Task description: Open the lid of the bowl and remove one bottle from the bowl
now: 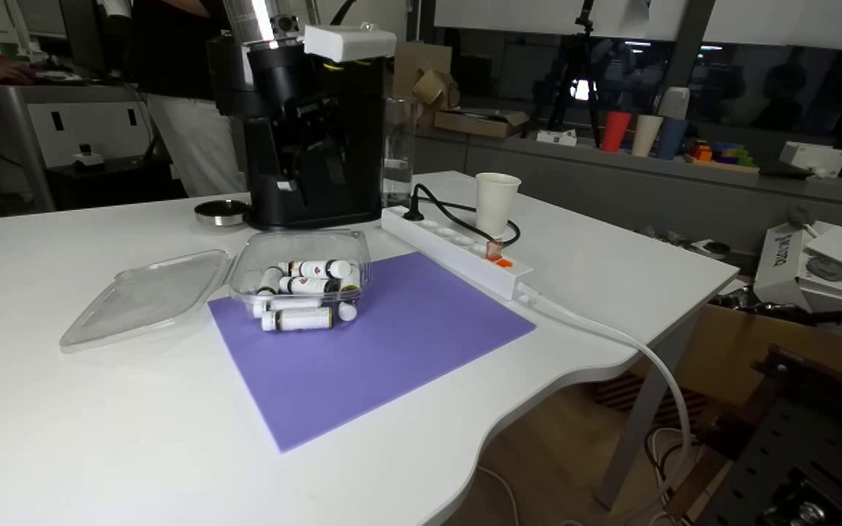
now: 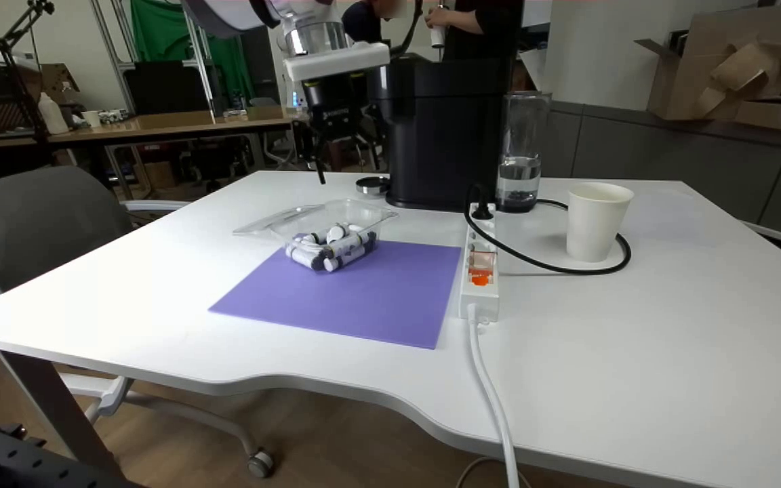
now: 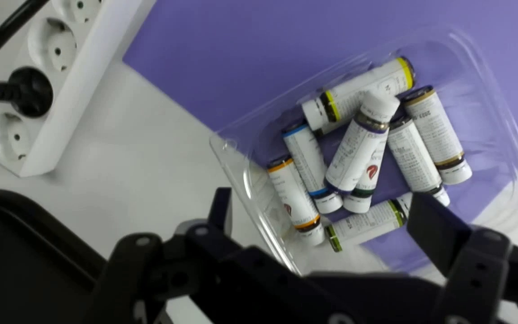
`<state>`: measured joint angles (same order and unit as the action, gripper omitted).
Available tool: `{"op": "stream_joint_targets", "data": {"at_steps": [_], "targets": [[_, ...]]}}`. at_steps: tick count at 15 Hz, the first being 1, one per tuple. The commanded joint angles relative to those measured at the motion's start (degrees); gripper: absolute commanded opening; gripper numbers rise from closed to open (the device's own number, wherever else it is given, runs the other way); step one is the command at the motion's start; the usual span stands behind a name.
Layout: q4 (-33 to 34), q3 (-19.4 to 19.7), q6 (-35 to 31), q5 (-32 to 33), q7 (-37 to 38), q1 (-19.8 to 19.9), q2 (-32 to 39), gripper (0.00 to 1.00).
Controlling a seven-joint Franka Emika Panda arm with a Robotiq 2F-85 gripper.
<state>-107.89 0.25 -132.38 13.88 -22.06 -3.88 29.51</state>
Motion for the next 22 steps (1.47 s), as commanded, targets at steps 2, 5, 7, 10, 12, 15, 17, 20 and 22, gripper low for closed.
{"op": "stream_joint_targets", "data": {"at_steps": [2, 5, 7, 10, 12, 15, 17, 20, 22], "targets": [[0.11, 1.2, 9.64, 2.98, 13.49, -2.76, 0.59, 1.0], [1.57, 0.53, 17.77, 1.39, 18.44, -3.1, 2.45, 1.0], [2.98, 0.02, 23.16, -0.41, 20.38, -2.79, 4.17, 1.0], [5.19, -0.95, 27.58, -3.89, 19.6, -1.68, 6.78, 1.0], [6.13, -1.52, 27.0, -5.4, 18.1, -1.12, 7.87, 1.0], [6.07, -2.49, 21.02, -6.5, 15.93, -0.34, 8.23, 1.0], [5.28, -2.92, 15.27, -6.69, 14.64, 0.01, 8.01, 1.0], [4.11, -2.85, 7.46, -5.85, 13.72, 0.12, 7.38, 1.0], [4.55, -2.54, 5.98, -5.73, 13.33, 0.18, 7.87, 1.0]]}}
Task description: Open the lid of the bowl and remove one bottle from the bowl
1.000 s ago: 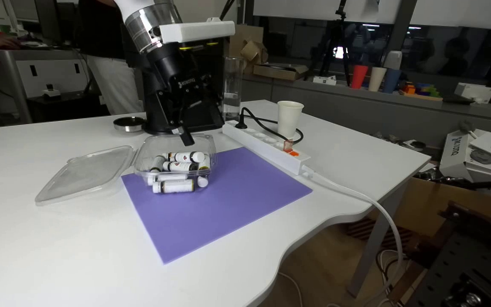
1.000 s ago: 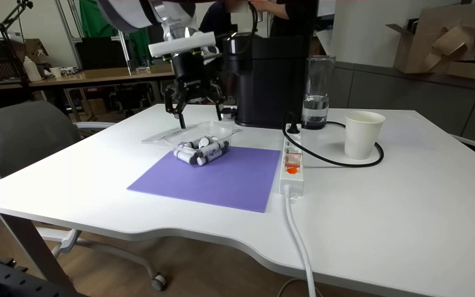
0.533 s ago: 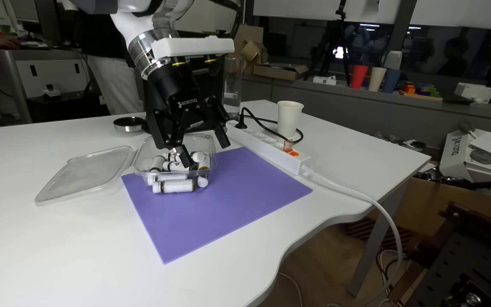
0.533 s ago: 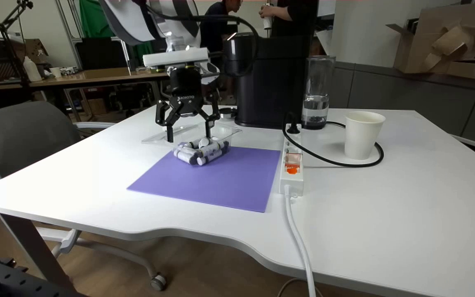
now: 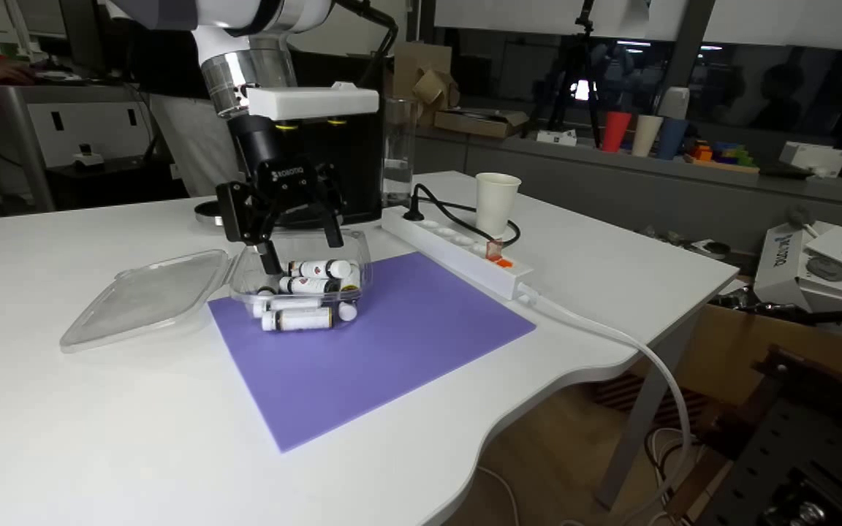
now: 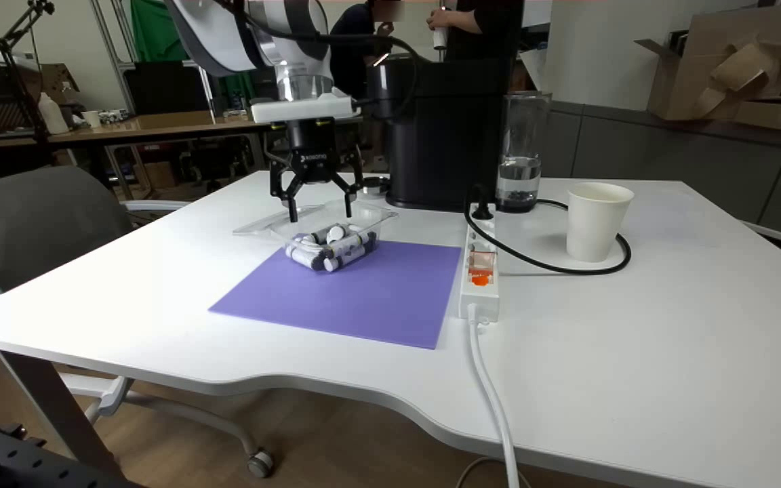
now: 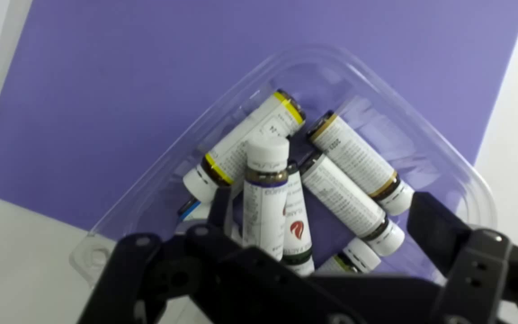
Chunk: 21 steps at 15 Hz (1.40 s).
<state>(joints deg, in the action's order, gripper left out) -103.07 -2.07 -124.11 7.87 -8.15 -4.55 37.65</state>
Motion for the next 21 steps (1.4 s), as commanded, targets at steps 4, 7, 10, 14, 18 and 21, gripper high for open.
{"op": "stream_joint_targets", "data": {"at_steps": [4, 7, 10, 14, 18, 21], "targets": [[-0.23, 0.18, -1.6, 0.39, -1.07, 1.31, 0.2, 1.0], [0.09, 0.38, -1.78, 0.37, -1.14, 1.7, 0.82, 0.69], [0.27, 0.4, -1.63, 0.42, -1.25, 1.91, 1.37, 0.46], [0.25, 0.26, -1.43, 0.26, -1.46, 2.06, 1.4, 0.18], [-0.32, 0.75, -0.82, 0.43, -0.72, 2.07, -0.59, 0.07], [-2.37, 1.63, -0.79, 0.79, 0.21, 2.3, -4.46, 0.07]]}}
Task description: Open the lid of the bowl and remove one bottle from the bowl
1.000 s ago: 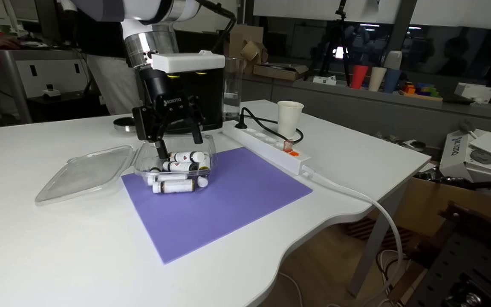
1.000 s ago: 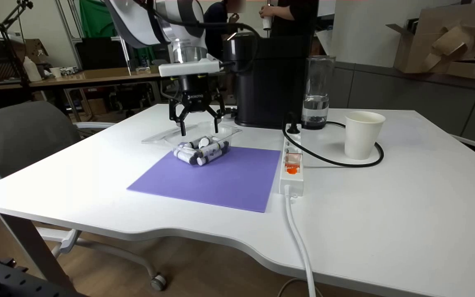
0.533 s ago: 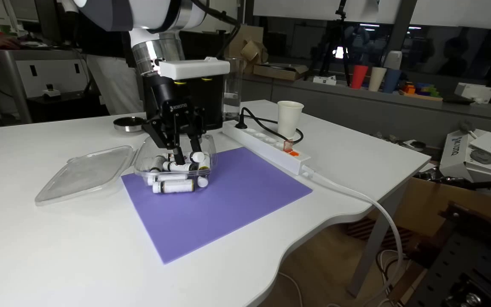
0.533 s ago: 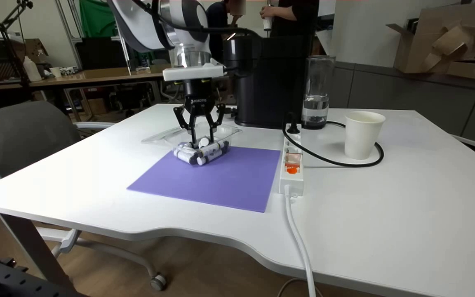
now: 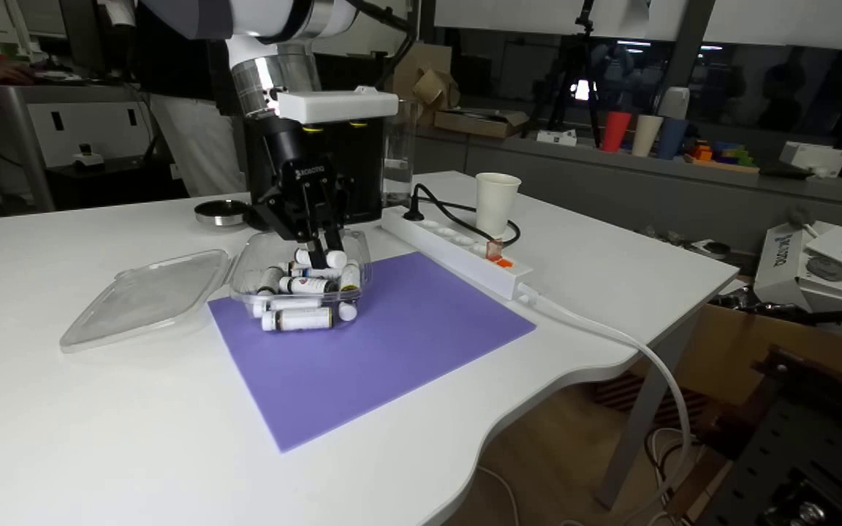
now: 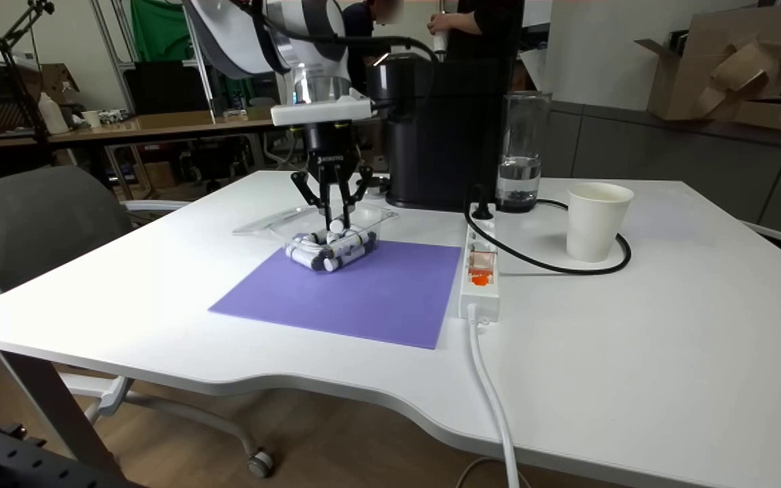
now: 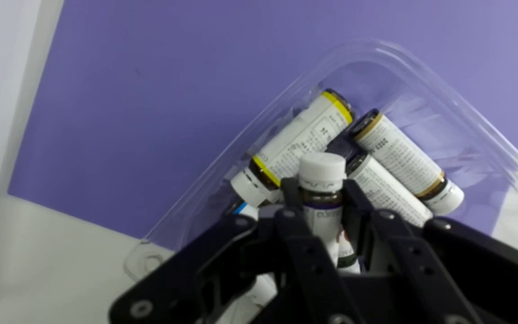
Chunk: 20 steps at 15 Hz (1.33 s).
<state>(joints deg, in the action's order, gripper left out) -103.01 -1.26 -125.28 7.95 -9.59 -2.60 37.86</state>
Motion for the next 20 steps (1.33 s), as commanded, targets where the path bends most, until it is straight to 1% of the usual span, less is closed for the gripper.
{"op": "stream_joint_targets", "data": {"at_steps": [1, 5, 9, 12, 17, 20], "targets": [[-3.19, 1.45, -0.05, 0.92, 2.46, 0.35, -6.42, 0.07], [-6.34, 4.03, -1.73, 1.58, 5.99, 0.78, -12.41, 0.07], [-10.51, 6.0, -4.32, 1.12, 9.72, 2.22, -15.44, 0.07], [-13.36, 7.11, -7.46, 0.62, 11.9, 3.56, -14.77, 0.07], [-19.16, 8.03, -17.97, -0.66, 12.66, 5.57, -11.69, 0.07], [-21.36, 8.15, -22.2, -0.89, 12.72, 5.78, -9.55, 0.07]]}}
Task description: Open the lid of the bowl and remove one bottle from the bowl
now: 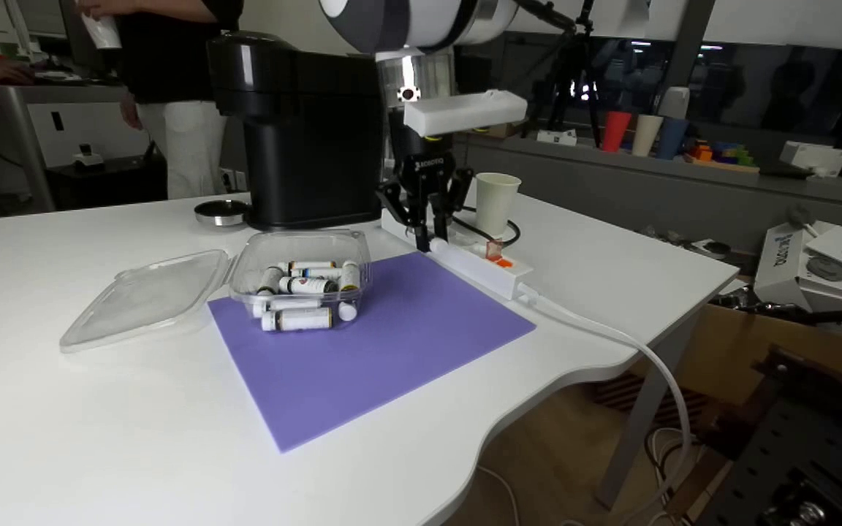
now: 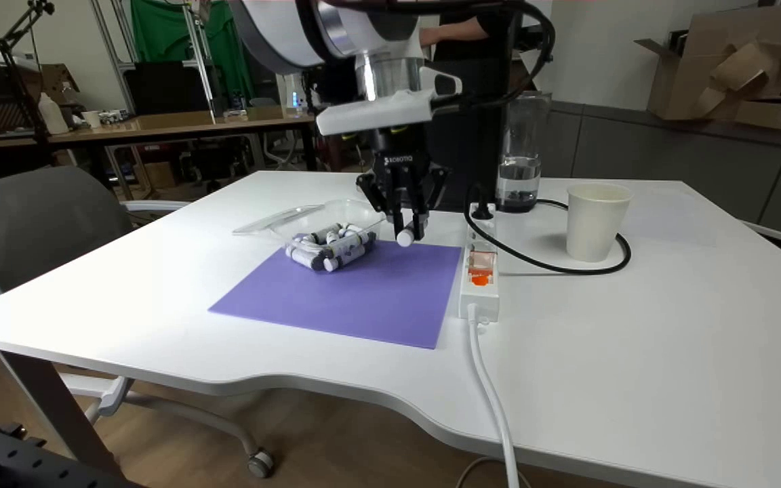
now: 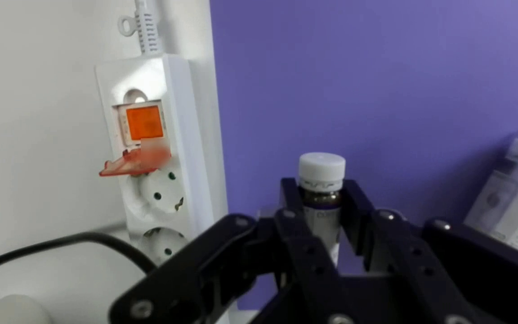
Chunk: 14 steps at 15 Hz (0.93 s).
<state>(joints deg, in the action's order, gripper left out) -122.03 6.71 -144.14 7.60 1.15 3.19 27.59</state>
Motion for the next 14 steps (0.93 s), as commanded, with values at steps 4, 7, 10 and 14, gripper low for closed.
{"op": "stream_joint_targets", "data": {"at_steps": [4, 7, 10, 14], "targets": [[-3.07, -0.06, -5.22, -1.86, 1.71, 0.0, 2.7, 0.53], [-3.27, -0.4, -5.6, -3.12, 1.16, 0.38, 2.45, 0.72], [-3.42, -0.77, -5.24, -4.67, 0.76, 0.75, 0.39, 0.94], [-3.34, -0.51, -2.62, -6.26, 1.24, 0.81, -3.71, 1.0]]}}
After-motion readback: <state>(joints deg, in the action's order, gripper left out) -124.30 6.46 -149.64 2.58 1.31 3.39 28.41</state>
